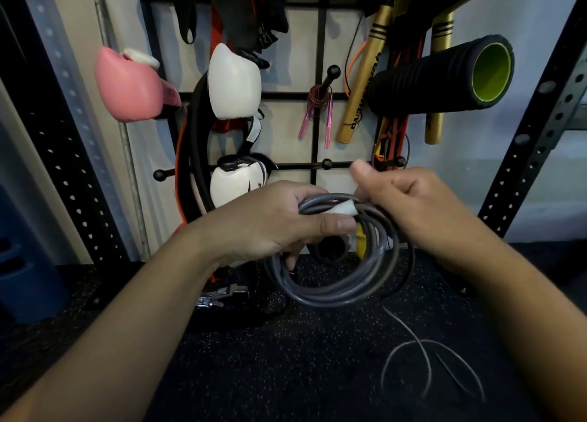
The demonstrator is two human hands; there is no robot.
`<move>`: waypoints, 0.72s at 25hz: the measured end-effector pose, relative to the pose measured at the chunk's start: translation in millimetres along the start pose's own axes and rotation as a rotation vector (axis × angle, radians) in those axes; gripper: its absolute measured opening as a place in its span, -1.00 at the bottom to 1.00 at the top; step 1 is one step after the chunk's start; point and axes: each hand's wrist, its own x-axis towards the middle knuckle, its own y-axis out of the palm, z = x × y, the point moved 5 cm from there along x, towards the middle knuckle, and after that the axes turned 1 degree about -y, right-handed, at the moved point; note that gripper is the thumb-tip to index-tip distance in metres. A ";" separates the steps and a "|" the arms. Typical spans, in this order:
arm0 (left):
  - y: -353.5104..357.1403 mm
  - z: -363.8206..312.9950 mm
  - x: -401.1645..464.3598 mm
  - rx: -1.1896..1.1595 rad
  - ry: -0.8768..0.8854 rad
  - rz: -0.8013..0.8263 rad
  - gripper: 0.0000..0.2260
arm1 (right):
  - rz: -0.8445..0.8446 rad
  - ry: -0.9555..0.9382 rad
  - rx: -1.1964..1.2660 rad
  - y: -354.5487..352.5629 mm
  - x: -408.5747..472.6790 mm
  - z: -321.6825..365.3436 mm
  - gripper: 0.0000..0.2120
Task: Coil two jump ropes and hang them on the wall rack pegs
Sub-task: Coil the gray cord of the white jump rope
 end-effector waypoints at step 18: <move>30.7 5.4 4.1 -0.736 0.097 -0.817 -0.65 | -0.317 0.003 0.726 67.9 -12.2 -13.8 -0.69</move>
